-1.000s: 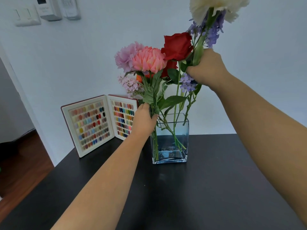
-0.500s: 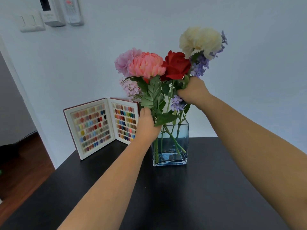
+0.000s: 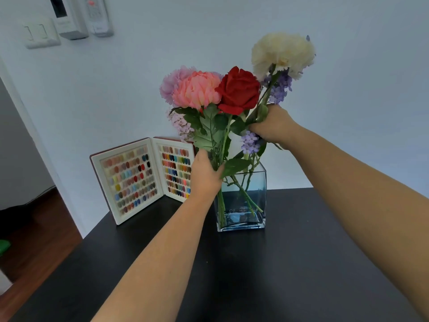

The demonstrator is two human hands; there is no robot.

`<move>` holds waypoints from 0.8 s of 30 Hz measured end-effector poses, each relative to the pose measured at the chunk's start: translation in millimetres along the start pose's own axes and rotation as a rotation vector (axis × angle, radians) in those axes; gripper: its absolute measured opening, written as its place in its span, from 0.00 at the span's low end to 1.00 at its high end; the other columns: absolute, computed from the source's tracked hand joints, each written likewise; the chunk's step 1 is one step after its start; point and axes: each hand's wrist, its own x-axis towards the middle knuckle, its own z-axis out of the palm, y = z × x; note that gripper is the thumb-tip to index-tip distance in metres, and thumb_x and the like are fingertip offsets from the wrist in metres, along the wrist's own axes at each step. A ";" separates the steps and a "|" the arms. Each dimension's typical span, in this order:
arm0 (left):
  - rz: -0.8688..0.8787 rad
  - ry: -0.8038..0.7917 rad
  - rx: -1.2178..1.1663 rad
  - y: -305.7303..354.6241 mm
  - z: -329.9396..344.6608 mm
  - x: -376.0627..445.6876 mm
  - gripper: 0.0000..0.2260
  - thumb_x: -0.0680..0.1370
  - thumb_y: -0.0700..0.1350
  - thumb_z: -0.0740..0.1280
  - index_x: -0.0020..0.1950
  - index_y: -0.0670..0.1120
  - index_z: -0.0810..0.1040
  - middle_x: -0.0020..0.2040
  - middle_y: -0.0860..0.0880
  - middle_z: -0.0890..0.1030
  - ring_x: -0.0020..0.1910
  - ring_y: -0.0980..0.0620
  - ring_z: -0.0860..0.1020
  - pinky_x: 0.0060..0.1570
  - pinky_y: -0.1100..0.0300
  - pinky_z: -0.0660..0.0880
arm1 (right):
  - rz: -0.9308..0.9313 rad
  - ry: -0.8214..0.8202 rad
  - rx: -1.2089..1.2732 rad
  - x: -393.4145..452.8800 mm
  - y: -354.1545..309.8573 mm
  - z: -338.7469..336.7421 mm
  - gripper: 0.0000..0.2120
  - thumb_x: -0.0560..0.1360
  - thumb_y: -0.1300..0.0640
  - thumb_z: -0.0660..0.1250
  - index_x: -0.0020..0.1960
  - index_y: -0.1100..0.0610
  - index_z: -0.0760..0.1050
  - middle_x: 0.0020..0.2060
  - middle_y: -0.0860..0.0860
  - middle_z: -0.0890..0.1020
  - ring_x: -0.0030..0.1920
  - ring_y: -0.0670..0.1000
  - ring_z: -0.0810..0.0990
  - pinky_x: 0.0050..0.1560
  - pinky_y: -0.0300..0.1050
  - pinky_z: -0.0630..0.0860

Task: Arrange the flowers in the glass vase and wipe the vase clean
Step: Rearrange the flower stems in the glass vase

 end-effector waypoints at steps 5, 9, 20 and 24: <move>0.003 0.022 0.032 -1.8 -1.6 3.2 0.14 0.76 0.46 0.74 0.56 0.46 0.72 0.54 0.46 0.81 0.52 0.49 0.80 0.51 0.51 0.80 | 0.042 0.055 -0.080 8.1 13.8 -17.3 0.09 0.70 0.60 0.67 0.48 0.60 0.81 0.44 0.57 0.83 0.45 0.56 0.81 0.44 0.46 0.80; -0.011 0.024 0.032 -3.2 -2.4 5.6 0.16 0.75 0.45 0.75 0.53 0.50 0.70 0.50 0.53 0.78 0.49 0.52 0.79 0.47 0.59 0.76 | 0.092 0.072 -0.048 9.9 23.0 -21.8 0.08 0.69 0.60 0.68 0.48 0.59 0.81 0.44 0.56 0.82 0.43 0.54 0.80 0.37 0.44 0.79; -0.052 -0.118 0.229 -1.0 -8.0 22.2 0.18 0.73 0.47 0.76 0.55 0.39 0.76 0.48 0.43 0.82 0.45 0.47 0.79 0.38 0.60 0.70 | 0.069 -0.118 -0.190 19.3 -0.5 7.9 0.05 0.70 0.60 0.65 0.42 0.62 0.74 0.36 0.57 0.79 0.38 0.57 0.79 0.30 0.40 0.71; -0.073 -0.167 0.201 0.5 -10.0 26.2 0.23 0.72 0.49 0.78 0.59 0.39 0.76 0.50 0.45 0.82 0.47 0.48 0.78 0.42 0.60 0.71 | 0.131 -0.145 -0.232 16.4 10.0 22.2 0.04 0.70 0.63 0.65 0.39 0.62 0.70 0.36 0.58 0.77 0.35 0.55 0.75 0.26 0.41 0.68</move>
